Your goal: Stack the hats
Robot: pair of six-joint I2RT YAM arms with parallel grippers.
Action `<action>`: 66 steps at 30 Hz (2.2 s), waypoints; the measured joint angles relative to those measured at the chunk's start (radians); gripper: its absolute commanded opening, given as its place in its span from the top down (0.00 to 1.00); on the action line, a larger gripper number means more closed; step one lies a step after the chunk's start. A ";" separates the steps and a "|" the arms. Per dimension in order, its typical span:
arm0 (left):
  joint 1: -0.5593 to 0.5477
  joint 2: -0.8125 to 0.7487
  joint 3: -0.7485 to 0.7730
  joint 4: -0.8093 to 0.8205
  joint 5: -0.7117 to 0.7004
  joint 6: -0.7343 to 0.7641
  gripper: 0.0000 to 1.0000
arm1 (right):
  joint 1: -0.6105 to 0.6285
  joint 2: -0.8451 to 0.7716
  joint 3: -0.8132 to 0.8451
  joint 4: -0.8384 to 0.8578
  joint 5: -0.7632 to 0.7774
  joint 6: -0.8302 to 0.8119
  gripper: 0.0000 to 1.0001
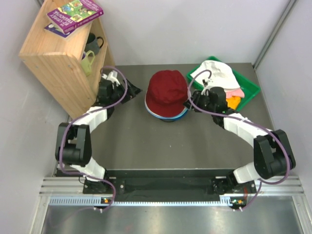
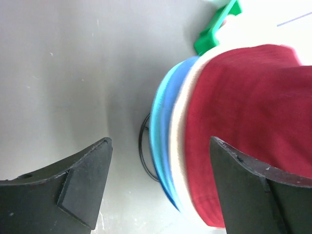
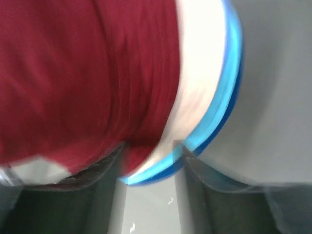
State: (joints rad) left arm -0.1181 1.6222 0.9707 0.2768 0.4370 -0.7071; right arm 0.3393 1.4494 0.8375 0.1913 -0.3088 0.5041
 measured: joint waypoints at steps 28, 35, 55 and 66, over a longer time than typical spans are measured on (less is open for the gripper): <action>-0.112 -0.096 -0.308 0.391 0.063 -0.107 0.30 | -0.207 0.232 0.217 0.329 -0.398 0.043 0.32; -0.112 -0.049 -0.308 0.444 0.072 -0.137 0.36 | -0.207 0.346 0.238 0.473 -0.486 0.107 0.32; -0.111 0.019 -0.301 0.516 0.068 -0.185 0.53 | -0.212 0.411 0.241 0.550 -0.540 0.134 1.00; -0.117 0.032 -0.282 0.531 0.042 -0.180 0.54 | -0.211 0.359 0.216 0.406 -0.433 0.003 1.00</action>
State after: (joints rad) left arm -0.2348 1.6543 0.6888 0.8074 0.4789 -0.8867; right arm 0.1284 1.8084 1.0531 0.5972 -0.7418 0.5076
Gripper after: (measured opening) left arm 0.461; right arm 0.010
